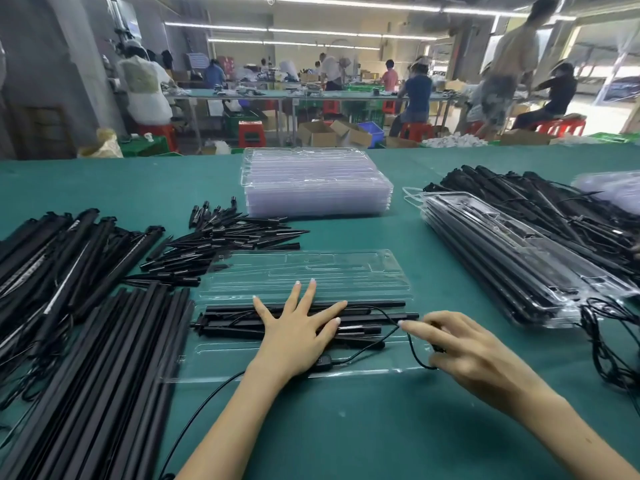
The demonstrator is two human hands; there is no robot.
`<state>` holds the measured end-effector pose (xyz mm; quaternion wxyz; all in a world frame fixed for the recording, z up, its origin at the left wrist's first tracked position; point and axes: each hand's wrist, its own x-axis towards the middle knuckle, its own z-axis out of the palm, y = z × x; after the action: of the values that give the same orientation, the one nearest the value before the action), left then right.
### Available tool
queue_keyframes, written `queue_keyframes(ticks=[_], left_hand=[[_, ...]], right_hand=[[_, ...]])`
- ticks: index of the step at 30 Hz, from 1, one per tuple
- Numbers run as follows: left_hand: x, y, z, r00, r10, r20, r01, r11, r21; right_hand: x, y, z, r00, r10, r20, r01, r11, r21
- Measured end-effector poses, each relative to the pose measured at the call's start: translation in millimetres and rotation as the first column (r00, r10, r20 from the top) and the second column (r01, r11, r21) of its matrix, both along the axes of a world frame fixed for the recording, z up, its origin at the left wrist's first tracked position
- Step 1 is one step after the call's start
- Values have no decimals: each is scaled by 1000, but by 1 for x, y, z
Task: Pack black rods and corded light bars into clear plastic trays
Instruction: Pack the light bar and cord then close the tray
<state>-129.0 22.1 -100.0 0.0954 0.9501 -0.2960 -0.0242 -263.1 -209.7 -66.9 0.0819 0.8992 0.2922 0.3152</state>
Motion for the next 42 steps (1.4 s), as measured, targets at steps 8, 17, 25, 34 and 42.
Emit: queue_keyframes(ticks=[8, 17, 25, 34, 42], left_hand=[[1, -1, -2, 1000, 11, 6, -11, 1000, -10], [0, 0, -3, 1000, 6, 13, -6, 1000, -12], [2, 0, -6, 1000, 7, 12, -7, 1000, -4], [0, 0, -2, 1000, 4, 0, -4, 1000, 2], [-1, 0, -2, 1000, 8, 10, -9, 1000, 8]], right_hand=[[32, 21, 11, 923, 156, -352, -177, 984, -28], [27, 8, -10, 864, 103, -493, -13, 983, 182], [18, 8, -16, 926, 63, -372, 53, 955, 293], [14, 9, -28, 983, 6, -181, 58, 937, 345], [13, 6, -21, 881, 64, -469, 165, 887, 432]])
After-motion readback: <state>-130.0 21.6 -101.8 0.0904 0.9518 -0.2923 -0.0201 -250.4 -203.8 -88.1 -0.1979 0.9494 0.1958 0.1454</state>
